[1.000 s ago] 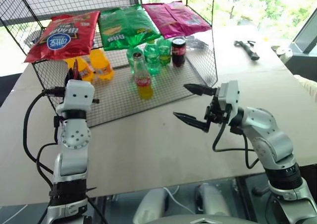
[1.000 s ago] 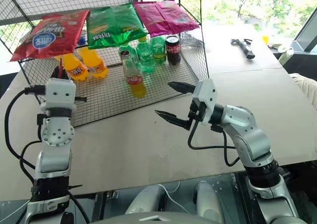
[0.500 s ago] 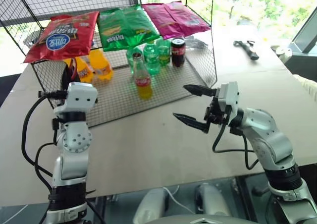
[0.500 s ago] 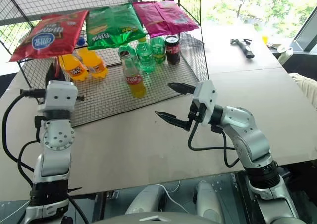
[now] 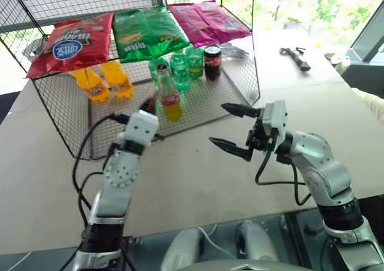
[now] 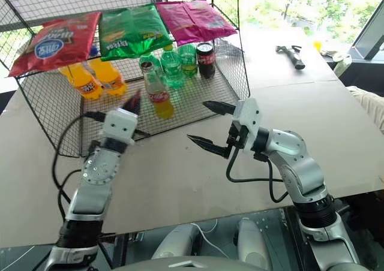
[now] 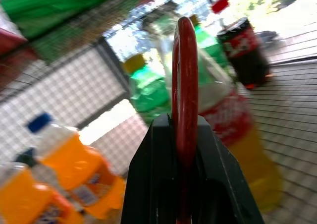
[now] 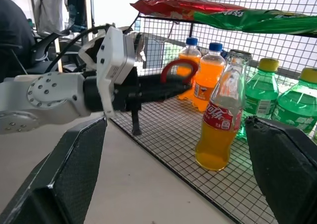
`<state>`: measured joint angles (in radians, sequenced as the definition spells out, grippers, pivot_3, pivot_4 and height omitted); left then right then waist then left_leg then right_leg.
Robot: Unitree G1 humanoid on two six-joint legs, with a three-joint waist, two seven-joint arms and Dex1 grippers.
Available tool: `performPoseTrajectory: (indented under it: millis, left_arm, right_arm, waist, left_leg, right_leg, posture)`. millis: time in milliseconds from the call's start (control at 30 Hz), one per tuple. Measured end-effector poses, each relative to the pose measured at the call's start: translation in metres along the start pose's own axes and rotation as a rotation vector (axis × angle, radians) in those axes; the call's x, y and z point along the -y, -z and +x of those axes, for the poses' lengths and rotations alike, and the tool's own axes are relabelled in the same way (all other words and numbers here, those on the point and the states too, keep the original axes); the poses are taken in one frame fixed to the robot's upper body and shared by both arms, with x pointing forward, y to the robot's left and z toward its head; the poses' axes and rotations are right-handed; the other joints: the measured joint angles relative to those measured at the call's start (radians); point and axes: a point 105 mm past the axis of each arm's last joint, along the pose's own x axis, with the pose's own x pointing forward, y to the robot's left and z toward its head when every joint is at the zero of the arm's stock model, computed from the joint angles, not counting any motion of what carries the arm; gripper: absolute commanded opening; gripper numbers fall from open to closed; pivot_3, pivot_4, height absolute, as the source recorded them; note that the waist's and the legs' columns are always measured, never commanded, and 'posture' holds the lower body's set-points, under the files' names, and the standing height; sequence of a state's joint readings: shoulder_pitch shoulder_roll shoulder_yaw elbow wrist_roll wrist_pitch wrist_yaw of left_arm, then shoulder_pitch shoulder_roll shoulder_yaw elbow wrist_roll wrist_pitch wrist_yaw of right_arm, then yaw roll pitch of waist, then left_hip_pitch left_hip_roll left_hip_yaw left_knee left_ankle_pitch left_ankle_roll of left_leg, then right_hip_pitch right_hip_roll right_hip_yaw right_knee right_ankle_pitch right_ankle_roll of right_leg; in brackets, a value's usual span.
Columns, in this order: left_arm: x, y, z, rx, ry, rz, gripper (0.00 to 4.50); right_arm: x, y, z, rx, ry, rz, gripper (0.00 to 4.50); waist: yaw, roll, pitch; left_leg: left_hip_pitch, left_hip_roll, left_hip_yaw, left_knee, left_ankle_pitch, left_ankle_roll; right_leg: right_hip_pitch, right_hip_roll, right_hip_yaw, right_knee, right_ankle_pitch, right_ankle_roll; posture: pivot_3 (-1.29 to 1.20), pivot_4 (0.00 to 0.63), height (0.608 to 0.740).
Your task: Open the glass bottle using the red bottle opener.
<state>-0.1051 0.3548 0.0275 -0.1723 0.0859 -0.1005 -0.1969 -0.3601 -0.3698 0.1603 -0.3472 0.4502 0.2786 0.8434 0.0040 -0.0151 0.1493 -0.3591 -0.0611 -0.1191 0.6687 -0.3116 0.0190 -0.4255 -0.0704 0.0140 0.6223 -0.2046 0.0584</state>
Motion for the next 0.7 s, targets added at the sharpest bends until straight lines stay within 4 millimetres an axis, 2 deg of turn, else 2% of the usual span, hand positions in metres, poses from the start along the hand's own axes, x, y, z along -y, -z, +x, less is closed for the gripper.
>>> performPoseTrajectory:
  millis: [67, 100, 133, 233, 267, 300, 400, 500, 600, 700]
  left_arm:
    - [0.008, 0.004, 0.000, -0.018, 0.028, -0.143, 0.03]
    - [0.014, 0.003, 0.000, -0.017, 0.041, -0.295, 0.03]
    - [0.017, 0.001, 0.001, -0.010, 0.049, -0.358, 0.03]
    - [0.035, -0.015, 0.004, 0.039, 0.146, -0.713, 0.03]
    - [0.047, -0.029, 0.004, 0.078, 0.235, -0.892, 0.03]
    - [0.048, -0.031, 0.004, 0.081, 0.244, -0.907, 0.03]
    - [0.061, -0.041, 0.000, 0.098, 0.370, -1.141, 0.03]
    - [0.067, -0.049, -0.005, 0.107, 0.472, -1.289, 0.03]
    - [0.069, -0.058, -0.010, 0.124, 0.563, -1.406, 0.03]
    - [0.070, -0.065, -0.014, 0.128, 0.656, -1.455, 0.03]
  right_arm:
    - [0.000, 0.002, -0.001, -0.008, 0.007, 0.006, 4.50]
    - [0.001, 0.006, -0.002, -0.027, 0.020, 0.025, 4.50]
    - [0.001, 0.009, -0.003, -0.038, 0.027, 0.037, 4.50]
    - [-0.002, 0.027, -0.005, -0.136, 0.043, 0.122, 4.50]
    - [-0.007, 0.039, -0.006, -0.211, 0.035, 0.170, 4.50]
    - [-0.008, 0.041, -0.006, -0.218, 0.033, 0.176, 4.50]
    - [-0.017, 0.055, -0.008, -0.319, 0.014, 0.277, 4.50]
    - [-0.025, 0.066, -0.012, -0.419, -0.014, 0.375, 4.50]
    - [-0.033, 0.064, -0.012, -0.467, -0.063, 0.451, 4.50]
    - [-0.039, 0.049, -0.007, -0.455, -0.137, 0.533, 4.50]
  waist:
    - [0.000, 0.000, 0.000]
    - [0.001, 0.000, 0.000]
    - [0.002, 0.000, 0.000]
    - [0.006, 0.000, 0.000]
    - [0.007, -0.001, -0.001]
    - [0.007, -0.001, -0.001]
    - [0.006, -0.001, -0.001]
    - [0.005, -0.001, -0.001]
    - [0.006, -0.001, -0.001]
    - [0.006, -0.001, -0.001]
  left_leg:
    - [-0.003, 0.000, 0.000, 0.001, 0.001, -0.001]
    - [-0.003, 0.000, 0.000, 0.001, 0.001, -0.001]
    - [-0.004, 0.000, 0.000, 0.002, 0.001, -0.001]
    - [-0.004, -0.001, 0.001, 0.003, 0.001, -0.001]
    - [-0.004, -0.001, 0.001, 0.003, 0.001, -0.001]
    - [-0.004, -0.001, 0.001, 0.003, 0.001, -0.001]
    - [-0.003, -0.001, 0.001, 0.003, 0.001, -0.001]
    - [-0.003, -0.001, 0.001, 0.003, 0.001, -0.001]
    - [-0.003, -0.001, 0.001, 0.003, 0.001, -0.001]
    - [-0.003, -0.001, 0.001, 0.003, 0.001, -0.001]
  right_leg:
    - [-0.003, 0.000, 0.000, 0.002, 0.000, 0.000]
    - [-0.003, 0.000, 0.000, 0.003, 0.000, 0.000]
    - [-0.003, 0.000, 0.000, 0.003, 0.000, 0.000]
    - [-0.003, 0.000, 0.001, 0.003, 0.000, 0.000]
    - [-0.003, 0.000, 0.001, 0.003, 0.000, 0.000]
    - [-0.003, 0.000, 0.001, 0.003, 0.000, 0.000]
    - [-0.003, 0.001, 0.001, 0.003, 0.000, 0.000]
    - [-0.003, 0.002, 0.001, 0.004, 0.000, 0.000]
    - [-0.003, 0.002, 0.001, 0.004, 0.000, 0.000]
    - [-0.003, 0.002, 0.001, 0.004, 0.000, 0.000]
  posture:
    - [0.00, 0.150, 0.740]
    - [0.00, 0.150, 0.740]
    - [0.00, 0.150, 0.740]
    - [0.00, 0.150, 0.740]
    - [0.00, 0.150, 0.740]
    - [0.00, 0.150, 0.740]
    - [0.00, 0.150, 0.740]
    - [0.00, 0.150, 0.740]
    - [0.00, 0.150, 0.740]
    - [0.00, 0.150, 0.740]
